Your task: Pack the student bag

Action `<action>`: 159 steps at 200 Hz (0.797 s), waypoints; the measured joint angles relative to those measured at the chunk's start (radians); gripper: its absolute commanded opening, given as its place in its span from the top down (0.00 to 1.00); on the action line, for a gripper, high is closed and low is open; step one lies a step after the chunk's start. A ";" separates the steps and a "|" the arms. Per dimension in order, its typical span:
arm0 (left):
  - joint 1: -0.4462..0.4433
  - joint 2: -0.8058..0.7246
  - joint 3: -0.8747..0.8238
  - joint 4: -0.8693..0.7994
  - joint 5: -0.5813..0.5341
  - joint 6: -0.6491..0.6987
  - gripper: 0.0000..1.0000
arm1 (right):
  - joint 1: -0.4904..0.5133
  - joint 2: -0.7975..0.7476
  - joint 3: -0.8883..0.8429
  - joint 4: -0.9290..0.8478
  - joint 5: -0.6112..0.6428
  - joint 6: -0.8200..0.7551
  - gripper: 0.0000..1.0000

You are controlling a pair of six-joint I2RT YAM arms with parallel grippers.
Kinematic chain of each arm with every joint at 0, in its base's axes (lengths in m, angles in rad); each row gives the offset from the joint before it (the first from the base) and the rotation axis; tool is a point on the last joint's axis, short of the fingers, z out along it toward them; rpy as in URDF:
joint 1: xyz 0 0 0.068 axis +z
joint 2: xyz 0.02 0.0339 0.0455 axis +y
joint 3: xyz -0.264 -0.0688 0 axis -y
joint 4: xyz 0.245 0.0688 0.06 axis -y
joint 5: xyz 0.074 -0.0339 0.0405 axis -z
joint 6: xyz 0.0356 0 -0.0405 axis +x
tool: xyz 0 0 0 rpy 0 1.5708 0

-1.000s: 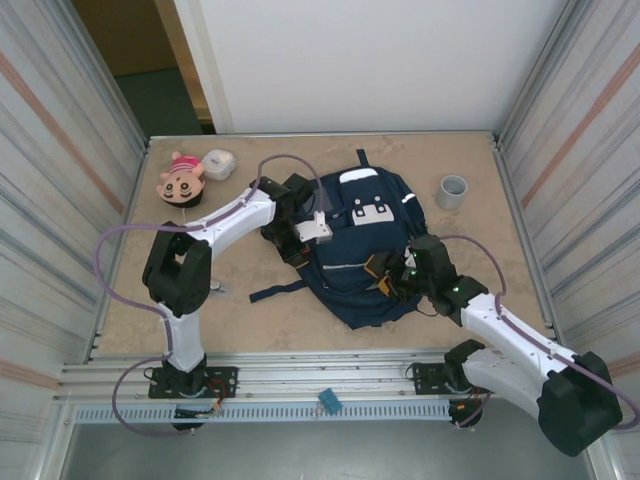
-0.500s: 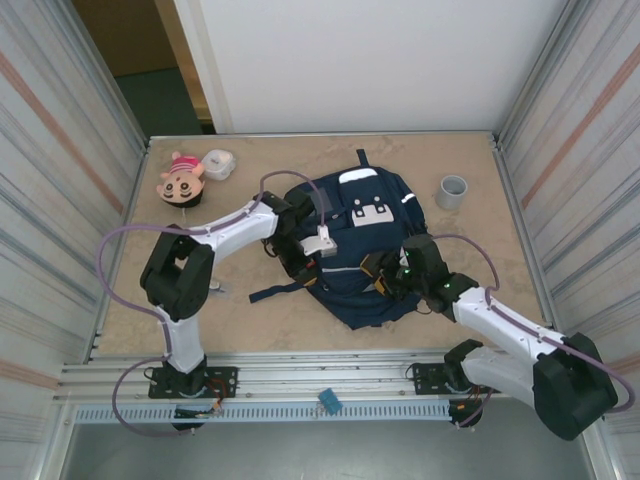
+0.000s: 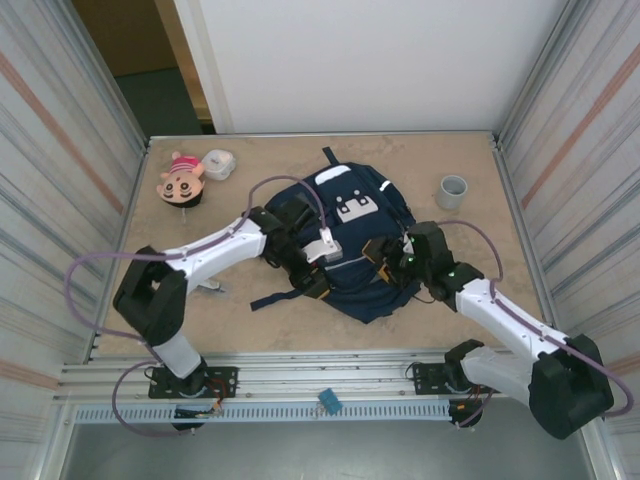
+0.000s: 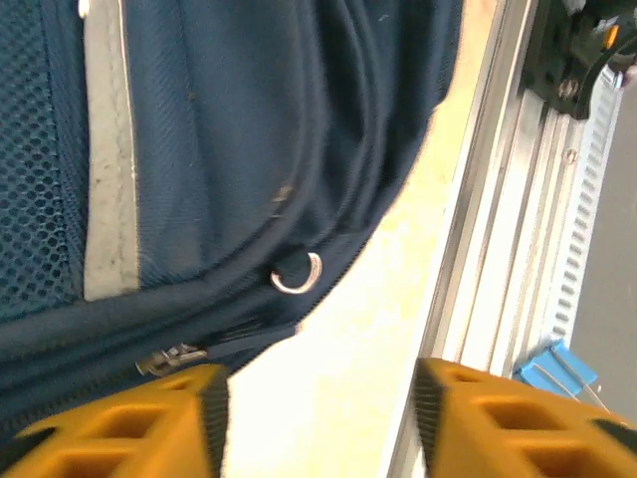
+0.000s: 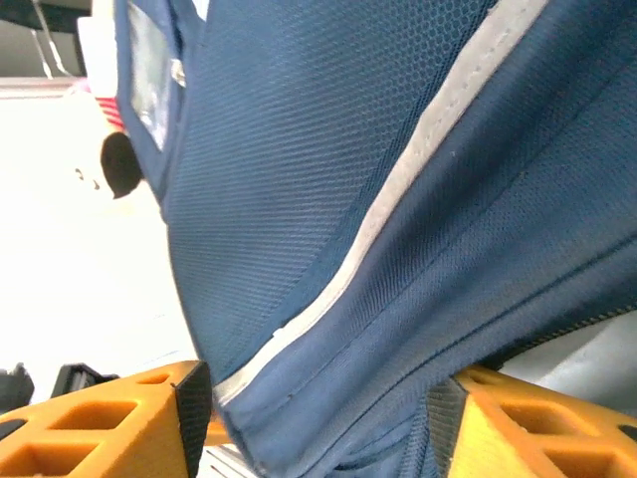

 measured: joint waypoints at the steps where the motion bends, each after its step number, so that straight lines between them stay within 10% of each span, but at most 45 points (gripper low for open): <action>1: 0.001 -0.006 -0.003 0.002 -0.001 -0.004 0.35 | -0.002 -0.002 0.002 -0.002 -0.002 -0.004 0.28; 54: 0.156 -0.160 -0.052 0.060 -0.062 0.280 0.22 | -0.215 -0.149 0.069 -0.215 -0.102 -0.183 0.17; 159: 0.135 0.019 -0.140 0.422 -0.241 0.745 0.21 | -0.347 -0.150 -0.013 -0.334 -0.174 -0.293 0.17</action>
